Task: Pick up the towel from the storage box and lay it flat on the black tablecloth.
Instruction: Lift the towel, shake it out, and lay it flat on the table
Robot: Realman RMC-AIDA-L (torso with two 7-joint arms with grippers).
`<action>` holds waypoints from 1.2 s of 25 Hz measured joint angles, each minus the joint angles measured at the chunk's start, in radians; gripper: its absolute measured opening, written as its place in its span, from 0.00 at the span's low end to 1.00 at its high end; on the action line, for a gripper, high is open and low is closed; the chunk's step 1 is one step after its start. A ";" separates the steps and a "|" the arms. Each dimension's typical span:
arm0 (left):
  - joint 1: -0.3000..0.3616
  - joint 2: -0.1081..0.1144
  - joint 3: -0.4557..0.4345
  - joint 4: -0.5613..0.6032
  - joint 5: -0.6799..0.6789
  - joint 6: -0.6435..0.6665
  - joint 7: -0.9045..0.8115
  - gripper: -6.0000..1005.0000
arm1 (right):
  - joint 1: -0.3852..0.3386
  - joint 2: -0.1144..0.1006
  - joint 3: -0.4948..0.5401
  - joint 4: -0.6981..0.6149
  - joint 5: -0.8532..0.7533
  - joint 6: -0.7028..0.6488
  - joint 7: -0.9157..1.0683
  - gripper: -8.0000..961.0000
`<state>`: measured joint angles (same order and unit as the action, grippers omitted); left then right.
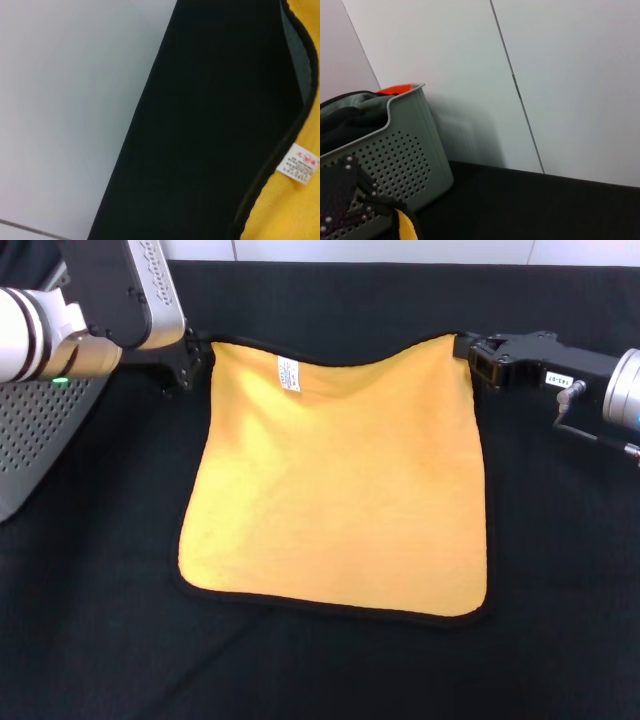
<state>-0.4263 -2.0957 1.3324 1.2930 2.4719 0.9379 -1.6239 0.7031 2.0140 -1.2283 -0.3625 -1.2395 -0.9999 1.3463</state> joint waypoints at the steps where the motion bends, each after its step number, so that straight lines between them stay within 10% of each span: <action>1: -0.002 0.000 0.000 -0.003 0.006 -0.005 -0.001 0.04 | -0.001 0.000 0.000 0.000 0.000 0.001 0.001 0.04; 30: -0.046 -0.004 0.001 -0.104 0.051 -0.111 -0.067 0.05 | -0.010 0.000 0.006 -0.010 -0.004 -0.009 -0.008 0.16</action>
<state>-0.4720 -2.0993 1.3330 1.1893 2.5228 0.8267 -1.6911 0.6935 2.0140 -1.2223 -0.3723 -1.2432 -1.0093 1.3378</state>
